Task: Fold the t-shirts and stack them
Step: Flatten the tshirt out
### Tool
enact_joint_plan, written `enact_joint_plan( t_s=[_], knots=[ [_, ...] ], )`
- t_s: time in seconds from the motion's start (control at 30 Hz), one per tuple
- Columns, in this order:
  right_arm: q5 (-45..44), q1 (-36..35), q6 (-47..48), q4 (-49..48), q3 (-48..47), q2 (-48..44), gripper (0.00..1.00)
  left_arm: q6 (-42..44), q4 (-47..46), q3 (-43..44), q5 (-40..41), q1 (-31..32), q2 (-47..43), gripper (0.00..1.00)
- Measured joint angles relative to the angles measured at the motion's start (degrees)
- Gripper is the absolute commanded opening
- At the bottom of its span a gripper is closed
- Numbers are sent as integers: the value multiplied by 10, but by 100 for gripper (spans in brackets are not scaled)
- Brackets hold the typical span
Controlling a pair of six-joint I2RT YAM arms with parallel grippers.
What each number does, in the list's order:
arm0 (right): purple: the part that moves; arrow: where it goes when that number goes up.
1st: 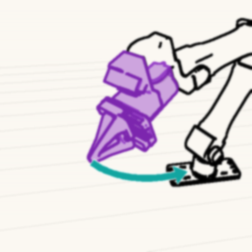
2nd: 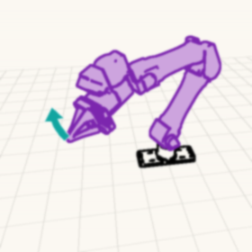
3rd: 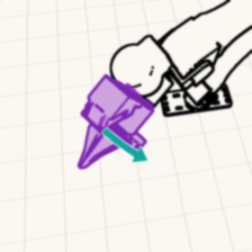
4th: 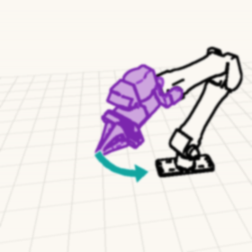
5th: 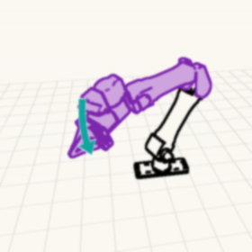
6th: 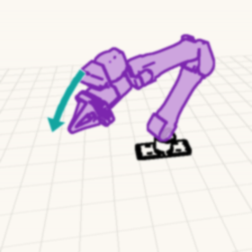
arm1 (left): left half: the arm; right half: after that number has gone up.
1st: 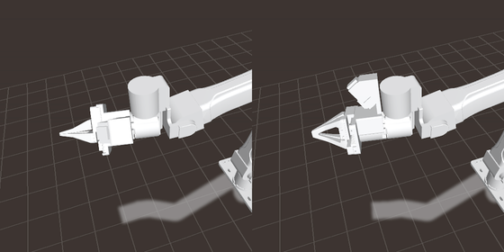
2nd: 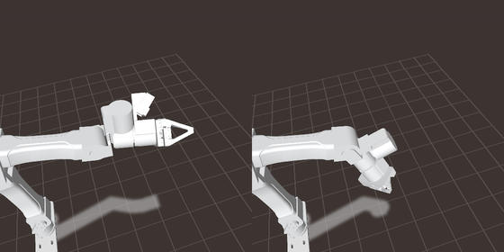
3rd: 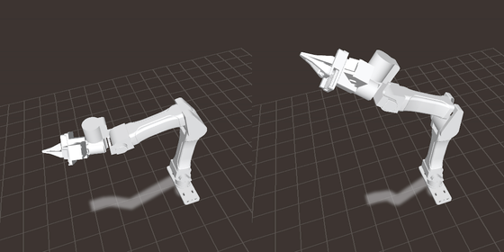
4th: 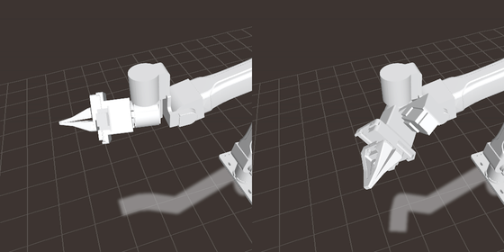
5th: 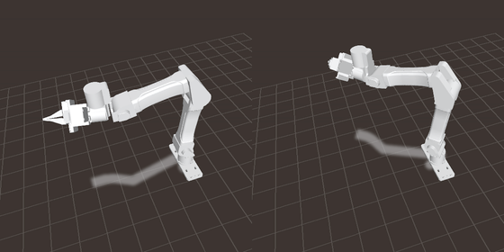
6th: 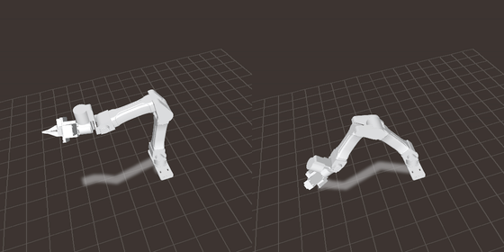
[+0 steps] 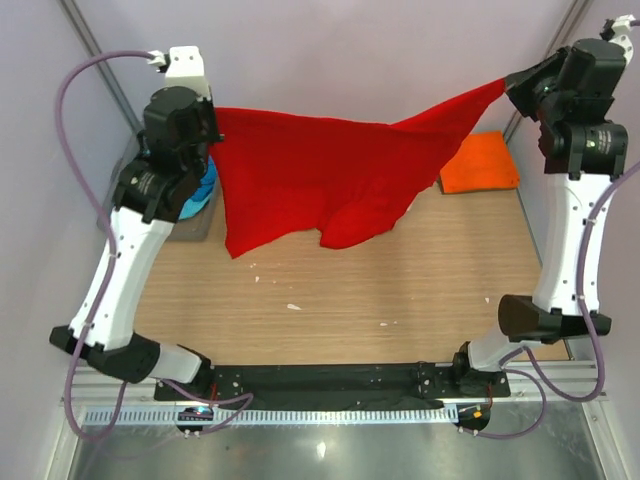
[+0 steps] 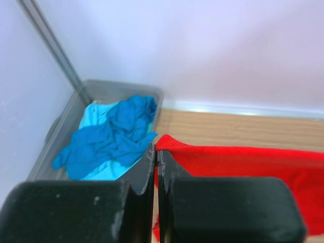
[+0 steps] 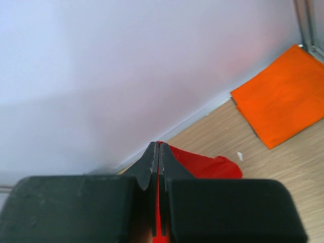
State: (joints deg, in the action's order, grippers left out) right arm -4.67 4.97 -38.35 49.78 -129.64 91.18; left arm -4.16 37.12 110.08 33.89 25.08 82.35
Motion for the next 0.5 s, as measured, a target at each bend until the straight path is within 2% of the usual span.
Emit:
enact_joint_plan(
  t_s=[0.23, 0.5],
  knots=[
    [46, 0, -29, 9, -5, -116, 1, -19, -30, -17, -105, 1, -140, 0],
    [-17, 0, -38, 21, -7, -344, 1, -83, -57, -29, -226, 3, -315, 0]
  ],
)
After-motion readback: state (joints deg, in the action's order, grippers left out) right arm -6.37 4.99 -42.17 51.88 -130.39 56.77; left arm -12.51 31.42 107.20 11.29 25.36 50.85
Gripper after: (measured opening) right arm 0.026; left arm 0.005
